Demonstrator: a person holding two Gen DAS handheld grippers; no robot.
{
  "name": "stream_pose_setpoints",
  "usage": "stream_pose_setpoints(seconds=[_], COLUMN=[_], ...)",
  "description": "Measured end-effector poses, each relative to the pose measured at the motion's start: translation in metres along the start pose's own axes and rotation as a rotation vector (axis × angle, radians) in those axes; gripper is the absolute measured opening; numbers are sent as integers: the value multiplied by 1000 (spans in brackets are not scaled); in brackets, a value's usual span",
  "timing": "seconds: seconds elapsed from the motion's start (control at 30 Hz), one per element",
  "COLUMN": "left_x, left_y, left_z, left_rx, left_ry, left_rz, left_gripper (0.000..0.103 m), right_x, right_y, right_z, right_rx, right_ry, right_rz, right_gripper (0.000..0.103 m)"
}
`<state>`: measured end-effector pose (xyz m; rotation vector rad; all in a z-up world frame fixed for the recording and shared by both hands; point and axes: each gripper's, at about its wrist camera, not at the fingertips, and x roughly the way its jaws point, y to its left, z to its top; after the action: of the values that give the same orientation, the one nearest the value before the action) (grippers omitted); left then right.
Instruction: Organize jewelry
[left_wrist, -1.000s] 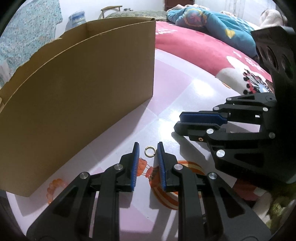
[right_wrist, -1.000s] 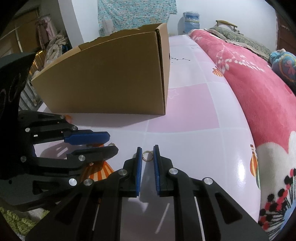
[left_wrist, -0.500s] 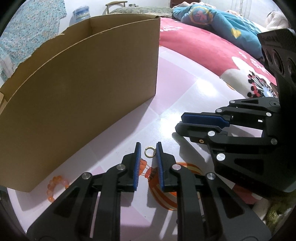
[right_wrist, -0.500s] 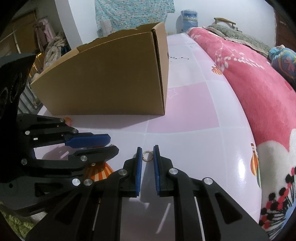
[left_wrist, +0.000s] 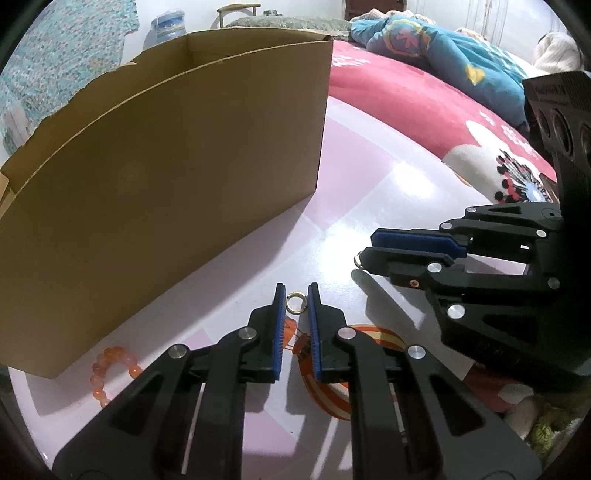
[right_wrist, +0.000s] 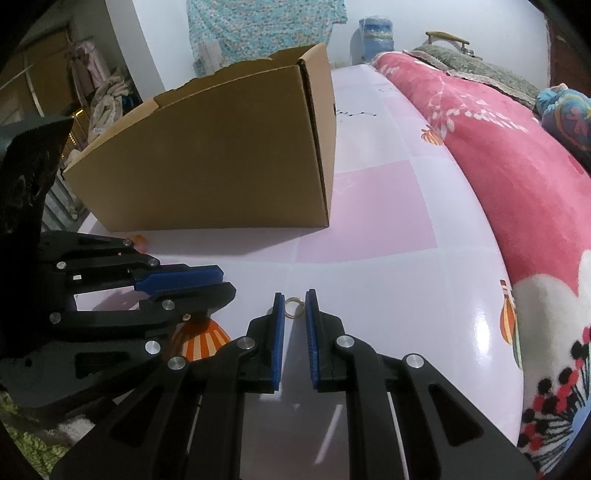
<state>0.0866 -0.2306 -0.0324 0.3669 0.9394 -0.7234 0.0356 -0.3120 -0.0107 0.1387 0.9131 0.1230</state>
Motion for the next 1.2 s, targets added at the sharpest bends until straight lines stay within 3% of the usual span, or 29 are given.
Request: stream_pose_setpoints(seconds=[0.33,0.6,0.7,0.83,1.2], left_x=[-15,-32,-31,-26,-19], left_y=[22,28,28,29,26], left_z=[-14,-16,-15,-16,-14], left_rx=[-45,-38,-39,-48,-44], left_ry=[-59,-109,-100,-83,-59], left_rz=[-77,-83,-76,-68,-57], left_gripper=[11,11,11,11,11], right_x=[-5,-8,-7,-4,4], right_y=[-4,-3,-1,8,20], right_z=[-3,-5,-4,-3,-5], right_rx=[21,18,-3,-61,-148], right_ry=[-11,-31,-15,-12,-8], right_rz=[-18,-1,33,3,-76], right_gripper=[12,12,12,18,18])
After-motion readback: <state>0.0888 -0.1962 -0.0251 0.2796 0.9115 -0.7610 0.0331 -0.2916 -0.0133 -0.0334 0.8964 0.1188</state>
